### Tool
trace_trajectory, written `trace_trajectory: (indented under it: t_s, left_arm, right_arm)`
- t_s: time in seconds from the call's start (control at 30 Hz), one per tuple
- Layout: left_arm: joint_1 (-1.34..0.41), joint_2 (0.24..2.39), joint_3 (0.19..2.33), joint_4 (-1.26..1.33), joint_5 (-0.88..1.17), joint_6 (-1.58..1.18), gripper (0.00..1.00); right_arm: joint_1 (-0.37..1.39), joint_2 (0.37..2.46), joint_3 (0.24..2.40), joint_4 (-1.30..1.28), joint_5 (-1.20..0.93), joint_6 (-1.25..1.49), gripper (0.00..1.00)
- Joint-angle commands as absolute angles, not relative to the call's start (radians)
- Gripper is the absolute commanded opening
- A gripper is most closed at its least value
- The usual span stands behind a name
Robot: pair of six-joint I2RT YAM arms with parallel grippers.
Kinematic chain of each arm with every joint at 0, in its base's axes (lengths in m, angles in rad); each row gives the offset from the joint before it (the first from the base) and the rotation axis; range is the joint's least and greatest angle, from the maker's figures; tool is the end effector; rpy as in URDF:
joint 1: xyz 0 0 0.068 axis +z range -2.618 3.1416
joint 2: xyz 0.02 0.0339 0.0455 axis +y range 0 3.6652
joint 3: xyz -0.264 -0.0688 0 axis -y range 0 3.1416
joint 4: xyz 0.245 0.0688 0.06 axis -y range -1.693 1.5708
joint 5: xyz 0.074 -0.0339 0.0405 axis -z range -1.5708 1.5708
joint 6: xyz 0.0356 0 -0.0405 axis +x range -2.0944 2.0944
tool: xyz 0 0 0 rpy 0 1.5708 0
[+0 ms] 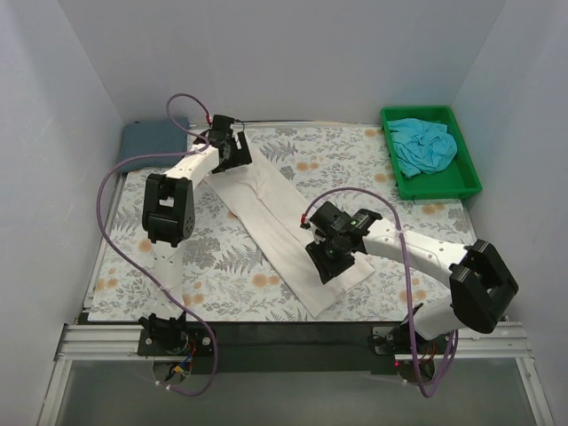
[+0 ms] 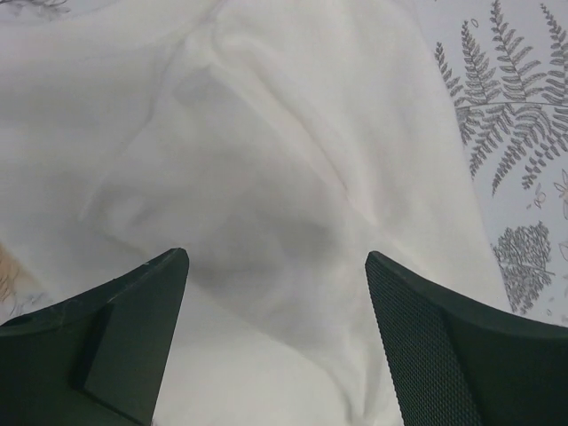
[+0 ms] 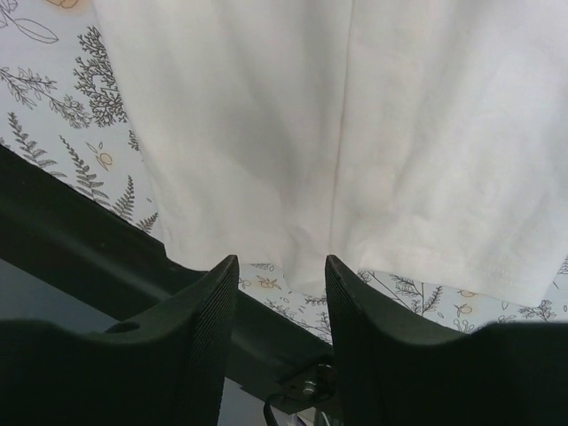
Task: Fold and stack the t-shirts
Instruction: Fold the tshirt
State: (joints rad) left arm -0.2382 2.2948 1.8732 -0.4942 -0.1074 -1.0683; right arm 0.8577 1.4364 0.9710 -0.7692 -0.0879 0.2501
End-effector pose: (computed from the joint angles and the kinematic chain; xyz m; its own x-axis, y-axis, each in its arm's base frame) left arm 0.4961 -0.1165 0.1790 -0.5211 -0.7701 -0.3679 -0.5930 0.6367 -0.4929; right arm 0.1720 0.2037 0.2155 -0.7895 -0.5359 -0.2991 -0.5955 0.7869 0.1619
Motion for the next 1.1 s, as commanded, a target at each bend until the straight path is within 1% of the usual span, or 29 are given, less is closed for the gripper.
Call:
trace_trajectory:
  t_s: [0.0,0.13,0.33,0.57,0.7,0.97,1.07]
  left_arm:
    - [-0.256,2.082,1.787,-0.500,-0.167,-1.140,0.75]
    - [-0.290,2.029,1.651,-0.488,-0.196,-1.189,0.75]
    - [-0.298,2.126,1.658,-0.483,-0.172,-1.223,0.76]
    - [-0.305,2.264,1.752,-0.472,-0.150,-1.198,0.76]
    - [-0.307,2.354,1.847,-0.472,-0.126,-1.154,0.76]
    - [-0.307,2.523,2.071,-0.448,-0.048,-1.072,0.77]
    - [-0.308,2.586,2.146,-0.413,0.044,-1.058,0.78]
  right_arm:
    - [0.879,1.476,1.005,-0.812,-0.048,0.203,0.43]
    - [0.907,1.517,1.011,-0.796,-0.041,0.181,0.41]
    - [0.945,1.563,0.976,-0.759,-0.032,0.183,0.40]
    - [1.023,1.634,0.962,-0.729,-0.061,0.195,0.40]
    - [1.083,1.701,0.995,-0.704,-0.100,0.201,0.41]
    - [1.178,1.905,1.222,-0.687,-0.183,0.187,0.41]
    - [1.178,1.943,1.288,-0.689,-0.163,0.195,0.41]
